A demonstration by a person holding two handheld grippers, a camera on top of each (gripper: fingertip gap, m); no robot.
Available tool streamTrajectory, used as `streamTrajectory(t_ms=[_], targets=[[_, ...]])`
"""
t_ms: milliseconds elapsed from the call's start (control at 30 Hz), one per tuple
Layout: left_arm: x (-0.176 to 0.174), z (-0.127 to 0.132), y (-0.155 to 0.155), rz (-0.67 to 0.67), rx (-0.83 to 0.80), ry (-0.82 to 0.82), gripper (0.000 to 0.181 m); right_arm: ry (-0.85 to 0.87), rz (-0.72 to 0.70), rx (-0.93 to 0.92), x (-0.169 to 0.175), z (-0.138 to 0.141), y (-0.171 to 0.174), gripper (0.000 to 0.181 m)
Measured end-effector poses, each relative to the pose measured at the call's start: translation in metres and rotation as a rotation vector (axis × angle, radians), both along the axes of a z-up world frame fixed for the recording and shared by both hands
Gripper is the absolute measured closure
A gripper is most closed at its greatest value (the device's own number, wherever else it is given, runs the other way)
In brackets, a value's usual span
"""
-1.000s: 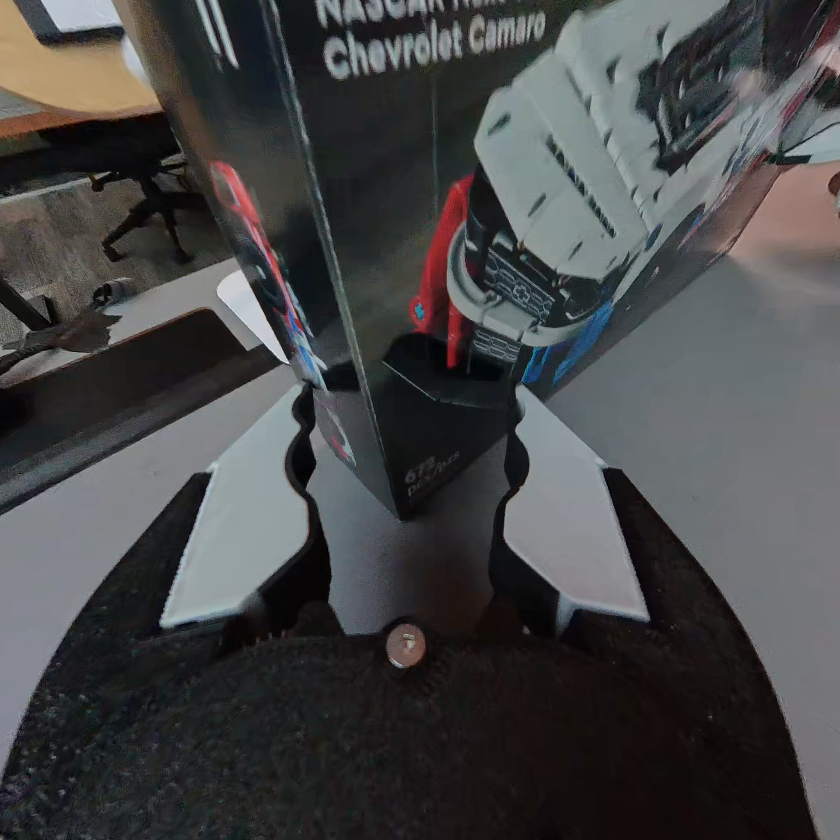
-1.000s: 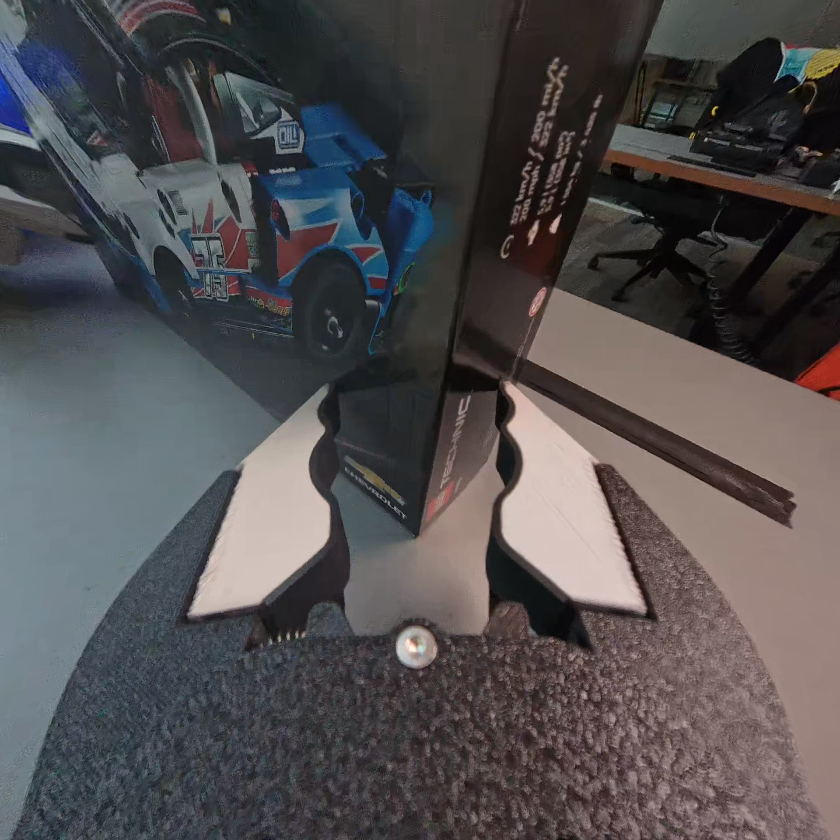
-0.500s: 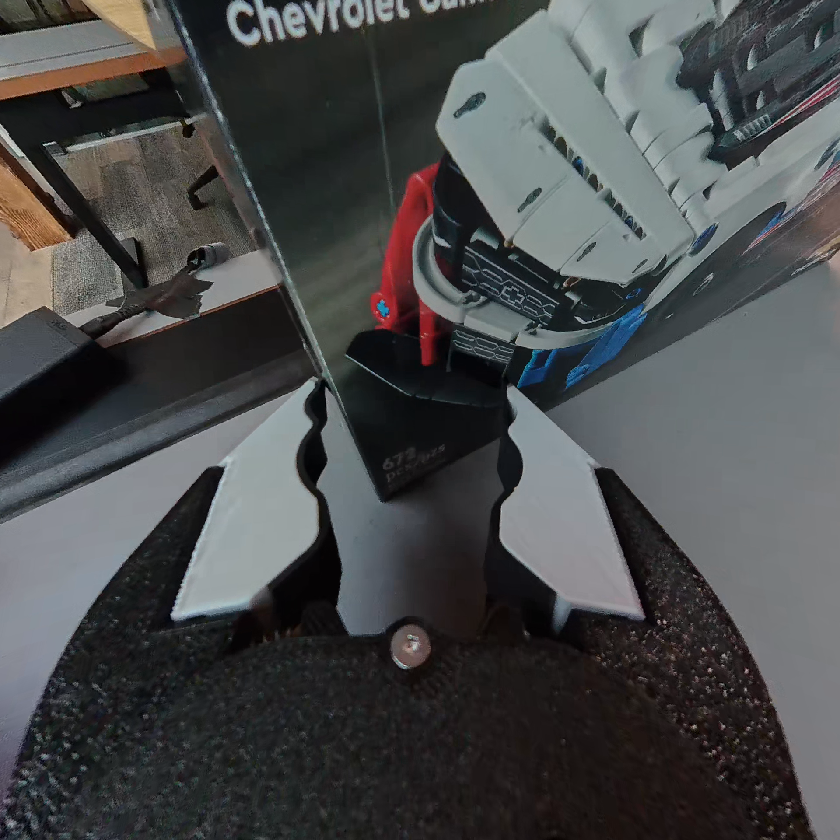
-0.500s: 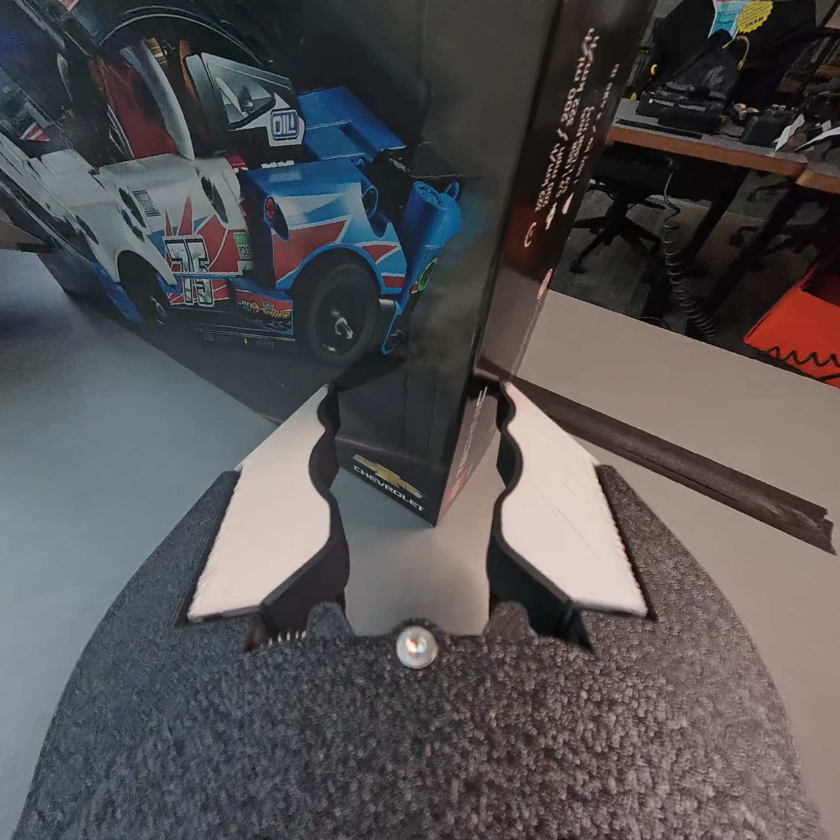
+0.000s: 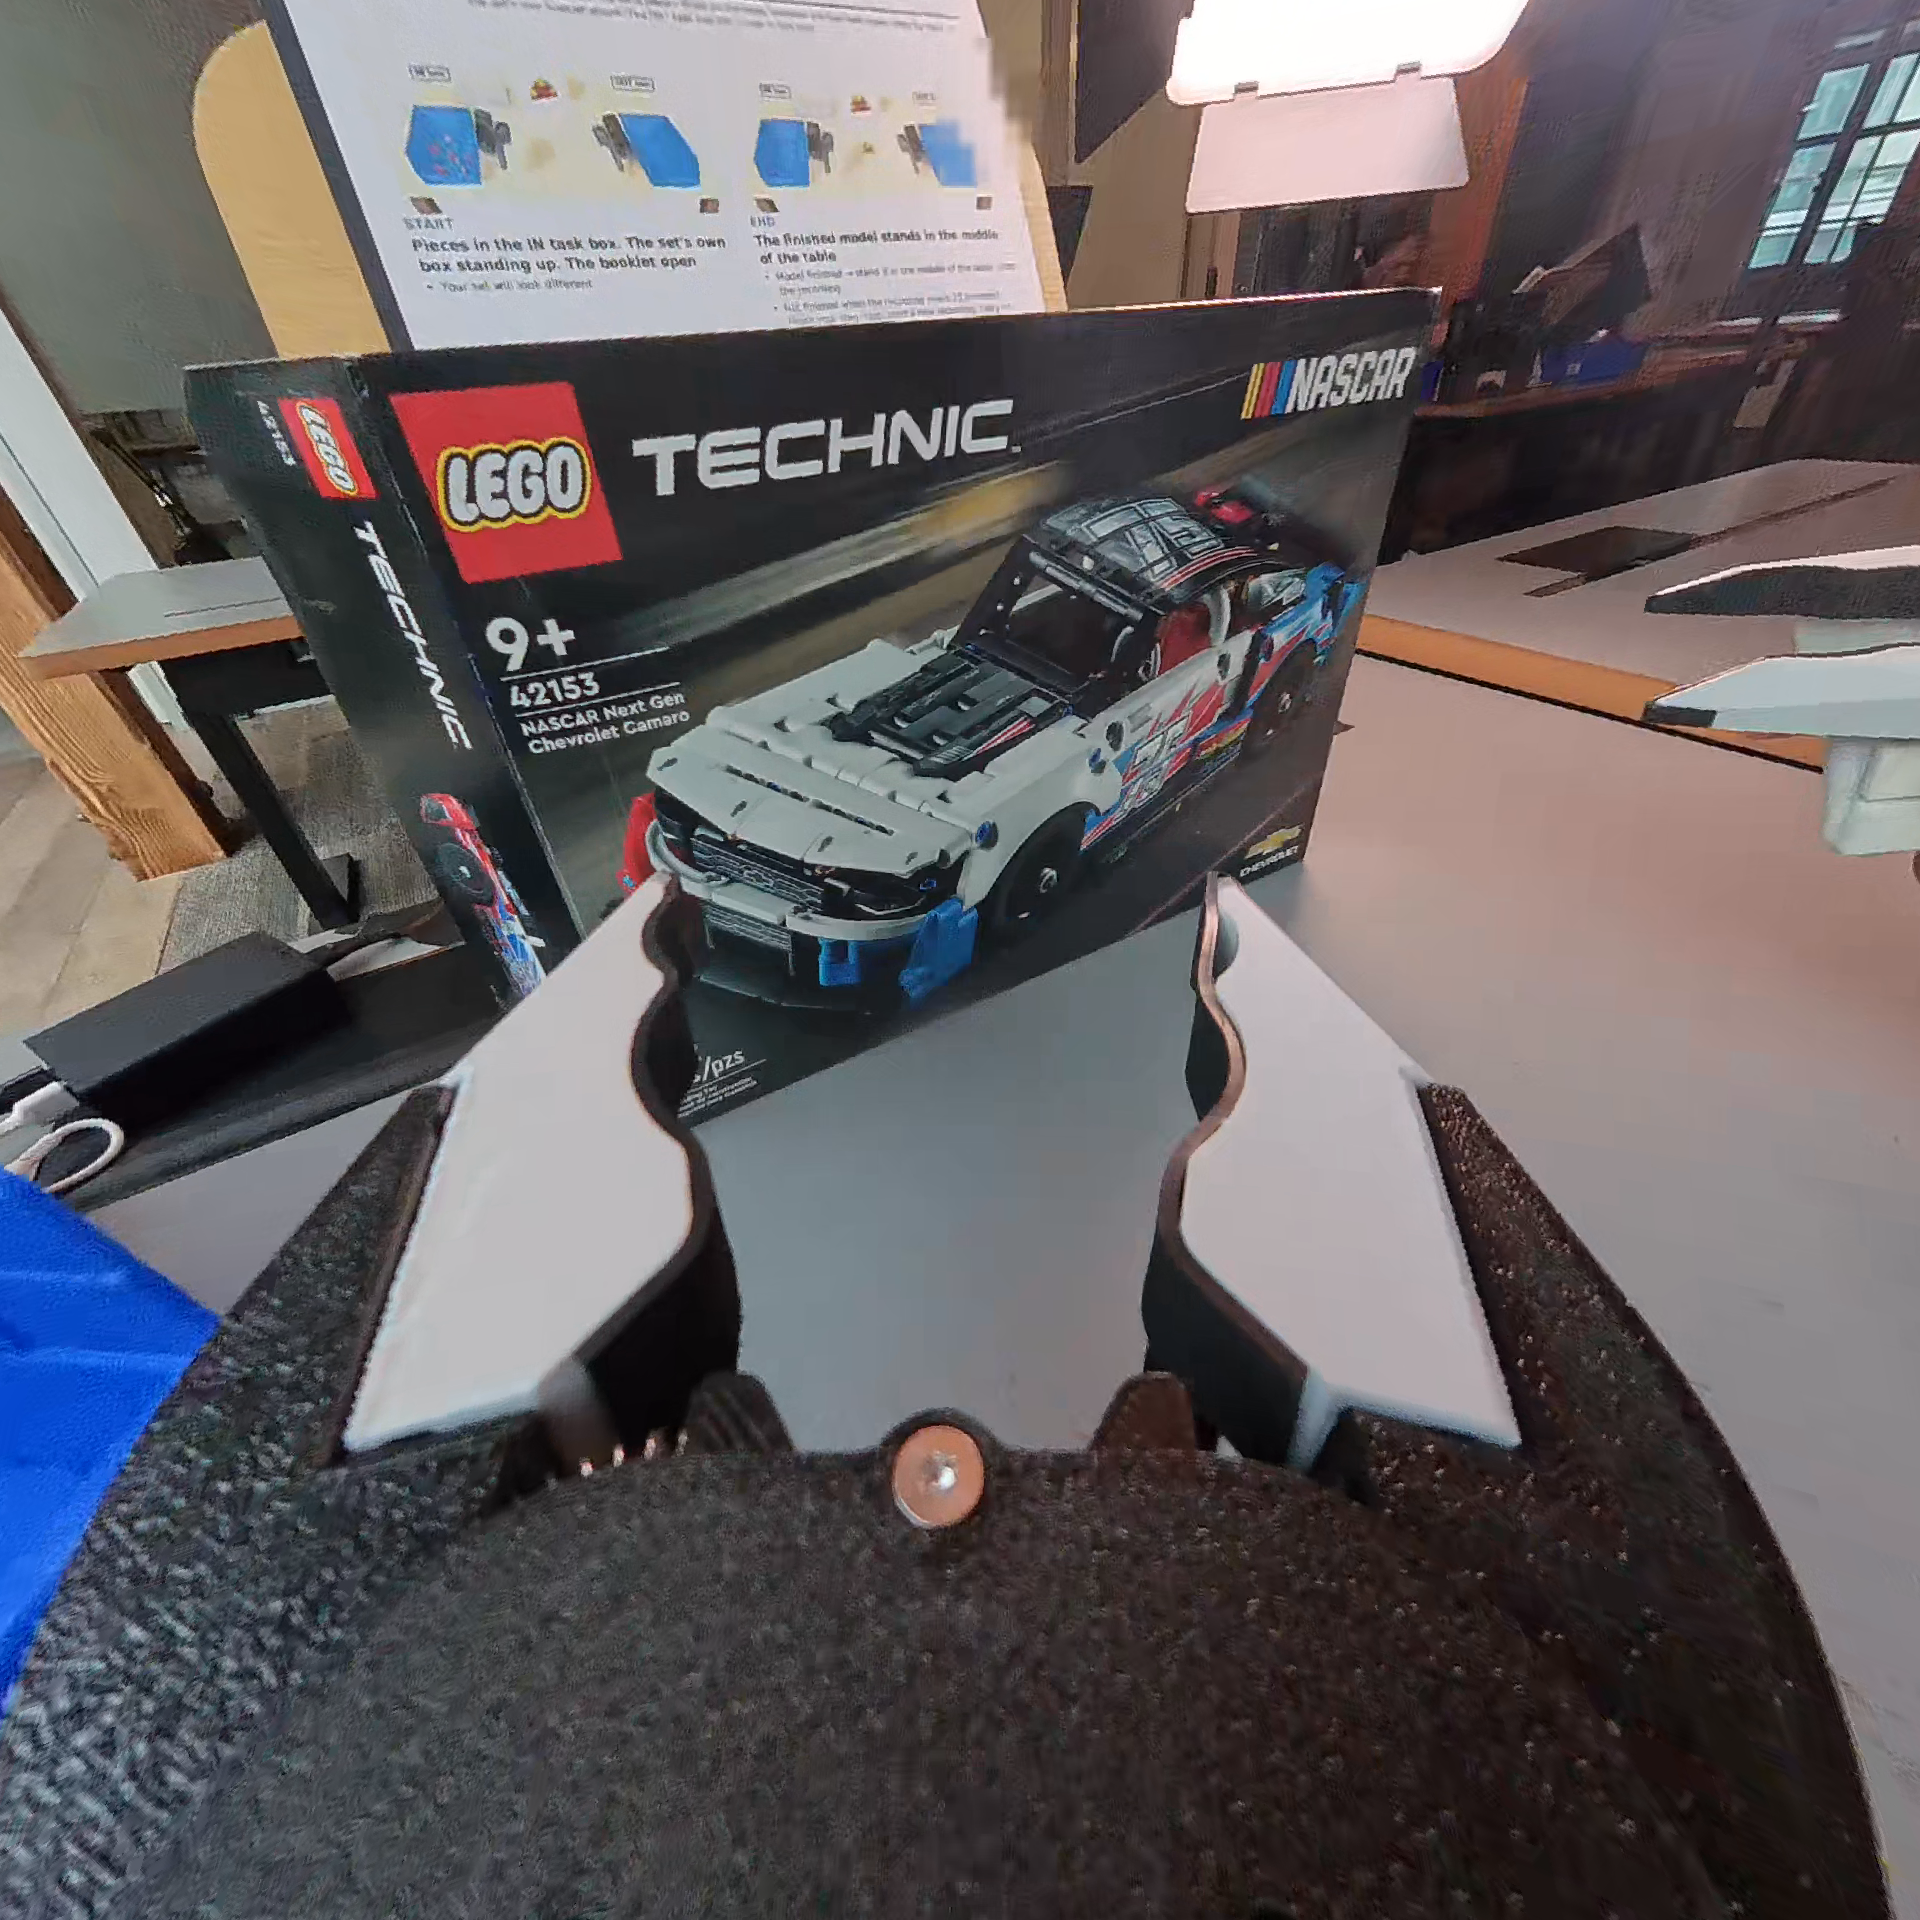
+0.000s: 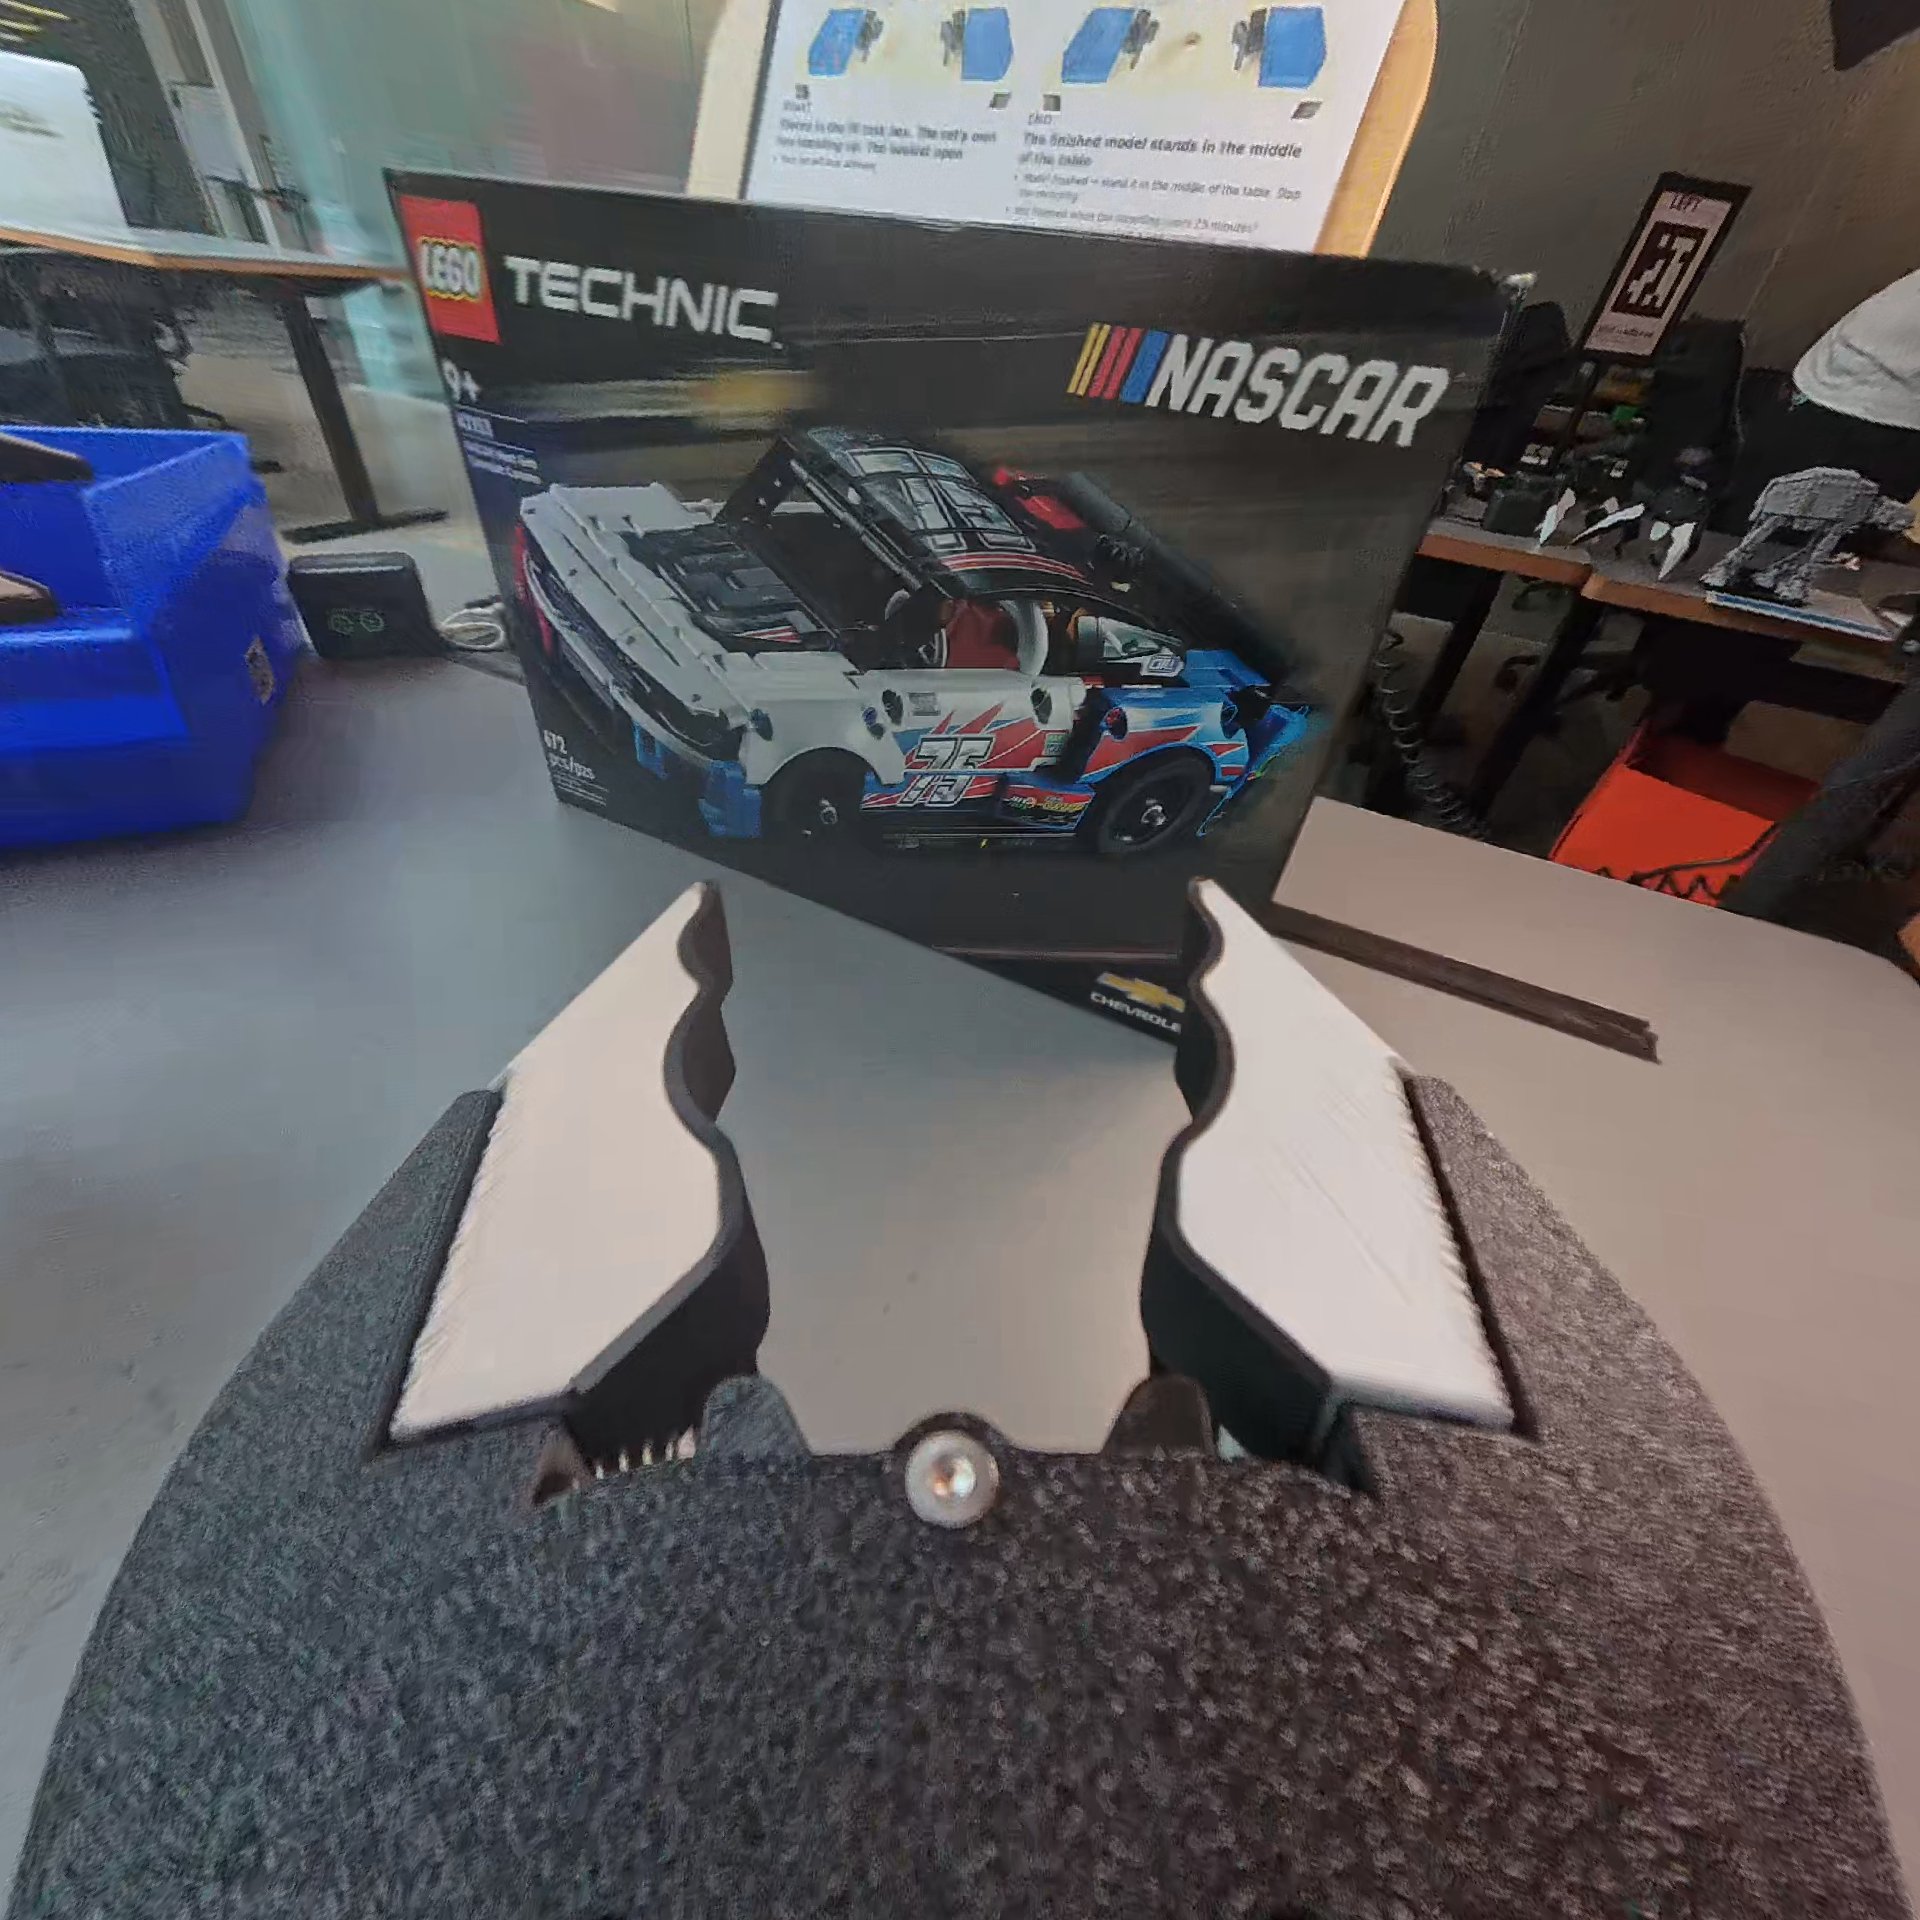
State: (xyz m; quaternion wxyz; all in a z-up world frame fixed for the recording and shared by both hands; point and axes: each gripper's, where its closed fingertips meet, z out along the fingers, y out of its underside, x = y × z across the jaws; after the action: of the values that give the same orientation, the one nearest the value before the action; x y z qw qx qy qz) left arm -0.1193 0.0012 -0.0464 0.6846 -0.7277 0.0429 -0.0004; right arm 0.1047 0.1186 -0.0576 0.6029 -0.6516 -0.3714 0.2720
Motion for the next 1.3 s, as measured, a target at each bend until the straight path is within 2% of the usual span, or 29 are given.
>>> streamTrajectory(t_ms=[33,133,200,300,367,400,467,500,567,833,967,1100,1233,1300], targets=[[0.007,0.003,-0.019,0.003,0.001,0.005,0.083,-0.005,-0.008,0.007,0.008,0.0,-0.02,0.095],[0.021,0.0,-0.076,0.044,-0.001,0.007,0.084,-0.01,-0.034,0.031,0.034,0.0,-0.073,0.094],[0.026,-0.01,-0.108,0.079,-0.01,-0.062,0.086,-0.005,-0.071,0.036,0.051,-0.004,-0.094,0.095],[0.033,-0.032,-0.144,0.124,-0.004,-0.199,0.083,0.045,-0.102,0.063,0.068,-0.022,-0.101,0.094],[0.03,-0.045,-0.154,0.168,0.057,-0.223,0.088,0.085,-0.117,0.088,0.074,-0.038,-0.097,0.097],[0.032,-0.048,-0.154,0.162,0.071,-0.227,0.093,0.106,-0.114,0.11,0.076,-0.032,-0.1,0.097],[0.036,-0.047,-0.15,0.145,0.058,-0.212,0.09,0.15,-0.133,0.187,0.082,-0.015,-0.106,0.106],[0.037,-0.05,-0.147,0.142,0.046,-0.206,0.089,0.14,-0.128,0.19,0.08,-0.019,-0.106,0.106],[0.039,-0.058,-0.14,0.137,-0.006,-0.19,0.082,0.077,-0.11,0.152,0.072,-0.034,-0.103,0.094],[0.052,-0.069,-0.13,0.142,-0.08,-0.059,0.077,0.051,-0.078,0.133,0.066,-0.04,-0.104,0.099],[0.055,-0.057,-0.132,0.12,-0.027,-0.048,0.086,0.035,-0.052,0.15,0.062,-0.04,-0.109,0.105],[0.052,-0.036,-0.137,0.111,0.097,-0.024,0.108,-0.003,-0.033,0.136,0.056,-0.044,-0.108,0.103],[0.04,-0.039,-0.134,0.138,0.082,-0.097,0.109,-0.036,-0.054,0.095,0.05,-0.046,-0.107,0.091],[0.037,-0.039,-0.133,0.17,0.06,-0.088,0.102,0.002,-0.041,0.051,0.044,-0.041,-0.113,0.087]])
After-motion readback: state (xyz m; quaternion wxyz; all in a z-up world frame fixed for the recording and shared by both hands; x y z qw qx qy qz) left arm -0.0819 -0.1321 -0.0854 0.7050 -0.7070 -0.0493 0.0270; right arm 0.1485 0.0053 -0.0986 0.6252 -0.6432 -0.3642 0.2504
